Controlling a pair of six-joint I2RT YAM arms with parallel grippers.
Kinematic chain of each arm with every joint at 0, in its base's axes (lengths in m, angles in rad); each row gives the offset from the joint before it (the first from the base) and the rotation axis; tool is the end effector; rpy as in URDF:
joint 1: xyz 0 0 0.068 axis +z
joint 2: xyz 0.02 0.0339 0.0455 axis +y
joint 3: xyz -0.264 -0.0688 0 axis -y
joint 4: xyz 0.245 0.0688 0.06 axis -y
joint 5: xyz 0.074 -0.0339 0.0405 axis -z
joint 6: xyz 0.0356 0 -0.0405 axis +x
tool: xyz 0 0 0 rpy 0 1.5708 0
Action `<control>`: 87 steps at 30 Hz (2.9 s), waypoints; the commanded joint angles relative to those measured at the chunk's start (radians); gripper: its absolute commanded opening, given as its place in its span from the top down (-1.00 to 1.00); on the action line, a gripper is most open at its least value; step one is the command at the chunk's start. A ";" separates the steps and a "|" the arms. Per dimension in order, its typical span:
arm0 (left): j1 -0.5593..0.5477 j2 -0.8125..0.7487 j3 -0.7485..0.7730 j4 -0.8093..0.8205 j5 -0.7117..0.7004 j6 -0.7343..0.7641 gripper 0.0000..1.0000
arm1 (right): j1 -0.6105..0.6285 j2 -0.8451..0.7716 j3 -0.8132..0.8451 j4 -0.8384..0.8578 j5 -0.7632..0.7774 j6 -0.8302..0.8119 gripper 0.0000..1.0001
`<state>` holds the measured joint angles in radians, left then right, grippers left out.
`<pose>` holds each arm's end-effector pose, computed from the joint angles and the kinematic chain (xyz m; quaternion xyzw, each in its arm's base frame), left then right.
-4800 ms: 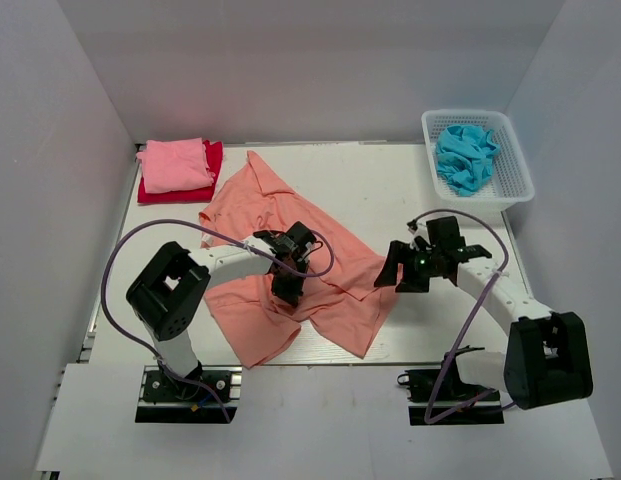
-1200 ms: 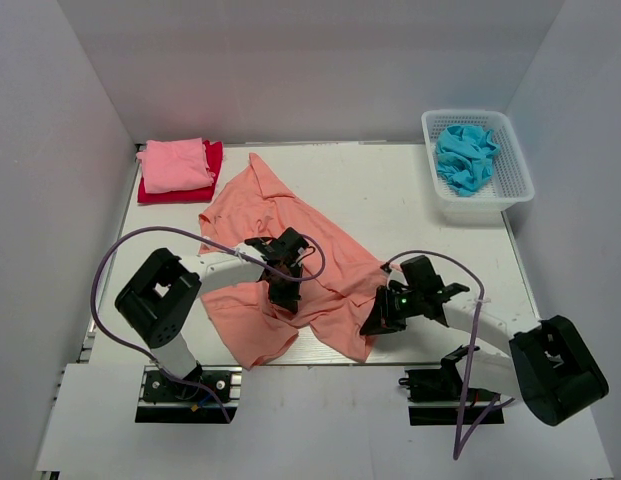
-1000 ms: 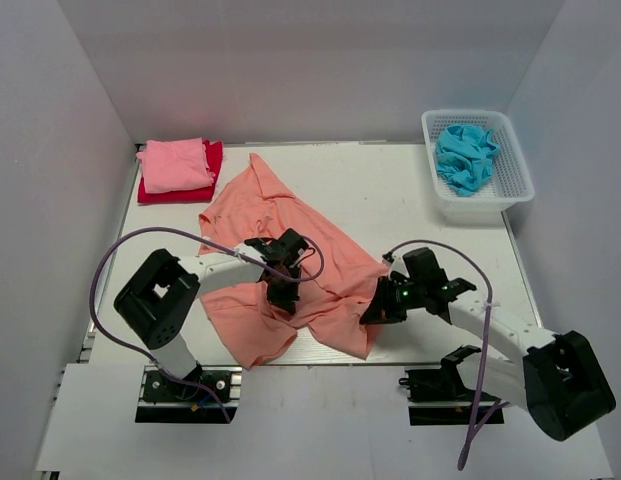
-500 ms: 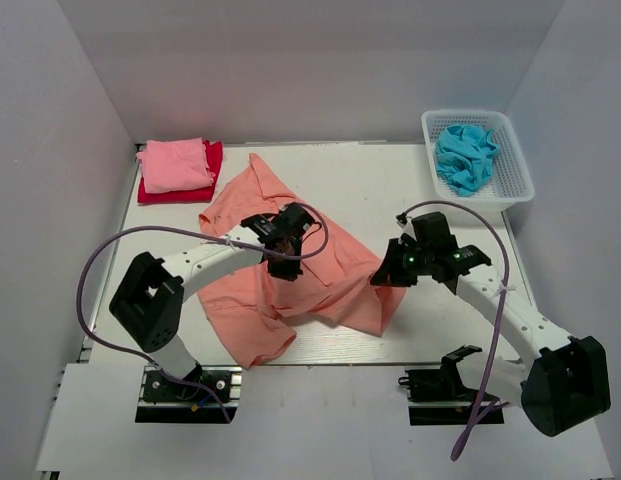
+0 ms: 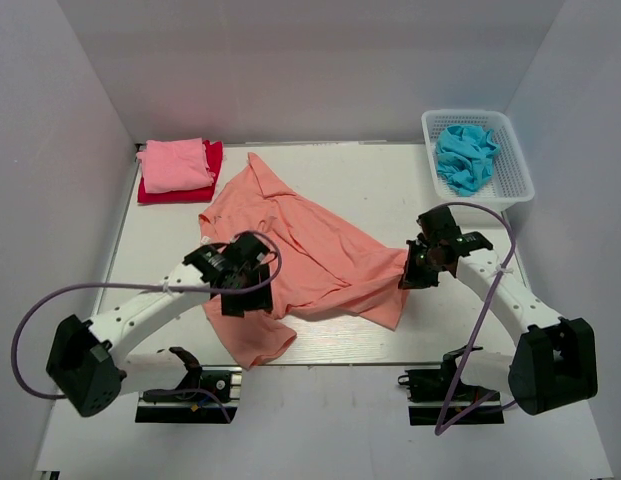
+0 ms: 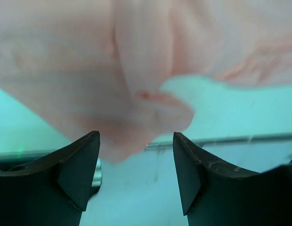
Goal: Fold and stack the t-shirts
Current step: Flatten out the tshirt
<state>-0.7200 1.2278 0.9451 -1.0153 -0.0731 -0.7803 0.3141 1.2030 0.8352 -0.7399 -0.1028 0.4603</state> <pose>0.1616 -0.1383 0.2459 -0.0348 0.9895 -0.0662 0.1241 0.2120 0.0727 0.2299 0.0592 0.9703 0.1328 0.1933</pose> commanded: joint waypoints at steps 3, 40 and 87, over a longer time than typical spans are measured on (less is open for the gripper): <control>-0.012 -0.158 -0.205 0.021 0.330 -0.085 -0.45 | -0.023 0.017 0.031 0.030 0.000 -0.035 1.00; -0.024 0.018 0.396 -0.249 -0.515 -0.194 1.00 | -0.058 -0.121 0.148 0.108 -0.080 -0.176 1.00; -0.013 -0.452 1.048 0.405 -0.211 0.383 1.00 | -0.055 -0.534 0.992 0.096 0.322 -0.421 1.00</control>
<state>-0.7414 0.7692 2.0006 -0.6254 -0.2955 -0.3660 0.2623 0.6735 1.8416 -0.6422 0.1513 0.0158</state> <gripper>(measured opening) 0.025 0.019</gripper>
